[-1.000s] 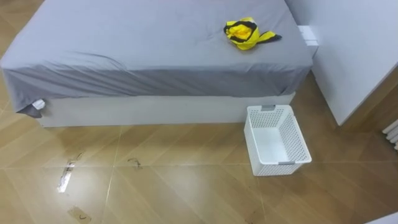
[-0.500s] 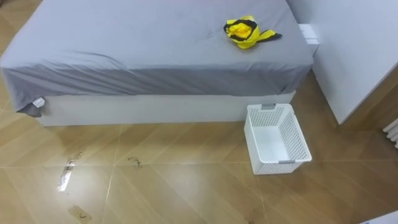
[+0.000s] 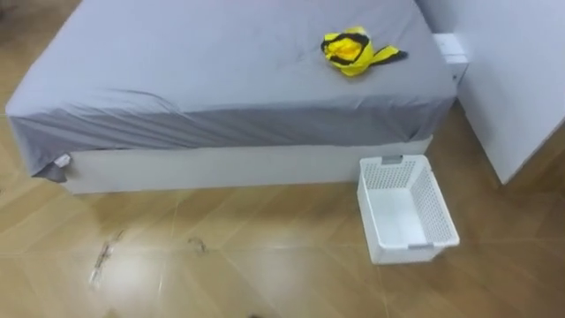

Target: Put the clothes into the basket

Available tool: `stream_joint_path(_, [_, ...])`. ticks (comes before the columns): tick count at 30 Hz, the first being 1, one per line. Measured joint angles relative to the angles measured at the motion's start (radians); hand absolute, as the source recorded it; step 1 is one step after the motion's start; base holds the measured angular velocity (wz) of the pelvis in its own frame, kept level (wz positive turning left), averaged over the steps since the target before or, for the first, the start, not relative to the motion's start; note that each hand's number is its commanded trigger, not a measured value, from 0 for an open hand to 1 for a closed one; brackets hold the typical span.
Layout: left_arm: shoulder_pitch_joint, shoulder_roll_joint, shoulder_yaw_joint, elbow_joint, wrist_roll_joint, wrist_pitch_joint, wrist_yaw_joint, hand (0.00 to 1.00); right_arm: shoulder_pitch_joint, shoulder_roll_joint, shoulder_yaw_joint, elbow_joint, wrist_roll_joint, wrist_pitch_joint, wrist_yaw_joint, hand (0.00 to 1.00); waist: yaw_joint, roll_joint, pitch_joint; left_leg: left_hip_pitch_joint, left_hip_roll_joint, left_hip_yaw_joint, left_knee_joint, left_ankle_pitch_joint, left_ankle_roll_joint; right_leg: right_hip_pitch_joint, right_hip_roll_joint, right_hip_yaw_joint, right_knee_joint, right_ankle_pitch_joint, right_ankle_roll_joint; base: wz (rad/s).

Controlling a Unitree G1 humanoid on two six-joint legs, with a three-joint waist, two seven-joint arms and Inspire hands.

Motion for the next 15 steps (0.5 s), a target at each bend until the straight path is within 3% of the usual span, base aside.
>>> stream_joint_path(1, [-0.003, -0.004, 0.0, -0.007, 0.001, -0.004, -0.007, 0.0, -0.006, 0.0, -0.006, -0.005, -0.004, 0.0, -0.001, 0.0, -0.004, -0.013, -0.0043, -0.015, -0.027, 0.012, 0.027, 0.05, 0.031, 0.02, -0.03, 0.003, -0.021, -0.011, 0.017, 0.0])
stream_joint_path(2, [-0.012, -0.004, -0.002, -0.009, 0.001, -0.017, -0.018, 0.0, -0.003, 0.002, -0.018, -0.016, -0.02, -0.003, -0.005, 0.0, -0.01, -0.03, -0.0132, -0.041, -0.048, 0.035, 0.103, 0.018, 0.059, 0.031, -0.062, 0.004, -0.031, -0.02, 0.032, 0.07])
stream_joint_path(3, [-0.024, -0.005, -0.001, -0.008, 0.001, -0.02, -0.021, 0.0, -0.009, 0.001, -0.026, -0.016, -0.028, -0.003, -0.007, 0.0, -0.01, -0.032, -0.0075, -0.05, -0.051, 0.046, 0.151, -0.012, 0.067, 0.03, -0.075, -0.003, -0.017, -0.017, 0.037, -0.04])
stream_joint_path(5, [-0.036, 0.001, 0.001, -0.009, -0.003, -0.051, -0.024, 0.0, -0.008, 0.002, -0.043, -0.033, -0.032, -0.016, -0.014, 0.0, 0.006, -0.021, -0.0036, -0.031, -0.05, 0.074, 0.281, -0.131, 0.084, 0.021, -0.104, -0.041, 0.124, 0.037, 0.118, -0.25])
stream_joint_path(6, [-0.039, 0.006, 0.001, -0.008, -0.006, -0.053, -0.024, 0.0, -0.017, 0.003, -0.041, -0.035, -0.034, -0.022, -0.018, 0.0, 0.01, -0.018, -0.0023, -0.008, -0.049, 0.089, 0.293, -0.156, 0.089, 0.011, -0.113, -0.048, 0.182, 0.063, 0.127, -0.24])
stream_joint_path(7, [-0.045, 0.012, 0.002, -0.007, -0.017, -0.058, -0.021, 0.0, -0.014, 0.004, -0.04, -0.039, -0.034, -0.027, -0.022, 0.0, 0.015, -0.014, -0.001, 0.058, -0.055, 0.116, 0.281, -0.203, 0.094, -0.014, -0.13, -0.071, 0.313, 0.153, 0.127, -0.06])
stream_joint_path(8, [-0.053, 0.016, -0.001, -0.012, -0.019, -0.065, -0.02, 0.0, -0.005, 0.003, -0.041, -0.049, -0.037, -0.026, -0.033, 0.0, 0.018, -0.013, -0.0052, 0.137, -0.069, 0.127, 0.226, -0.242, 0.097, -0.054, -0.152, -0.096, 0.451, 0.29, 0.121, 0.0])
stream_joint_path(9, [-0.061, 0.018, -0.001, -0.015, -0.018, -0.068, -0.018, 0.0, -0.002, 0.004, -0.041, -0.061, -0.045, -0.026, -0.04, 0.0, 0.021, -0.005, -0.0093, 0.175, -0.078, 0.126, 0.199, -0.253, 0.098, -0.081, -0.162, -0.102, 0.518, 0.36, 0.111, 0.04])
stream_joint_path(10, [-0.083, 0.018, -0.001, -0.017, -0.018, -0.071, -0.011, 0.0, -0.013, 0.002, -0.046, -0.082, -0.056, -0.029, -0.044, 0.0, 0.022, 0.011, -0.012, 0.236, -0.082, 0.111, 0.16, -0.27, 0.101, -0.153, -0.159, -0.116, 0.634, 0.354, 0.088, -0.12])
stream_joint_path(11, [-0.104, 0.015, -0.001, -0.017, -0.009, -0.073, -0.002, 0.0, -0.028, 0.002, -0.044, -0.115, -0.057, -0.025, -0.044, 0.0, 0.029, 0.023, -0.0064, 0.295, -0.08, 0.084, 0.117, -0.277, 0.095, -0.243, -0.14, -0.15, 0.715, 0.249, 0.057, -0.19])
stream_joint_path(12, [-0.112, 0.013, 0.002, -0.017, -0.003, -0.073, 0.0, 0.0, -0.031, 0.002, -0.043, -0.14, -0.058, -0.025, -0.043, 0.0, 0.031, 0.025, -0.0029, 0.321, -0.078, 0.06, 0.094, -0.278, 0.093, -0.291, -0.122, -0.172, 0.728, 0.201, 0.044, -0.23])
stream_joint_path(13, [-0.129, 0.014, 0.001, -0.017, 0.004, -0.078, 0.003, 0.0, -0.042, 0.007, -0.038, -0.19, -0.063, -0.026, -0.045, 0.0, 0.029, 0.04, -0.0033, 0.376, -0.071, 0.0, 0.058, -0.281, 0.087, -0.375, -0.076, -0.209, 0.695, 0.134, 0.026, -0.1])
stream_joint_path(14, [-0.139, 0.017, -0.005, -0.014, 0.003, -0.08, 0.003, 0.0, -0.065, 0.017, -0.038, -0.219, -0.069, -0.034, -0.053, 0.0, 0.019, 0.049, 0.0009, 0.426, -0.062, -0.042, 0.025, -0.287, 0.079, -0.445, -0.027, -0.235, 0.596, 0.111, 0.021, 0.0])
stream_joint_path(15, [-0.142, 0.017, -0.006, -0.01, 0.002, -0.08, 0.004, 0.0, -0.071, 0.02, -0.038, -0.238, -0.073, -0.036, -0.057, 0.0, 0.012, 0.05, 0.0027, 0.449, -0.06, -0.065, 0.008, -0.293, 0.075, -0.476, -0.01, -0.238, 0.525, 0.112, 0.023, 0.47])
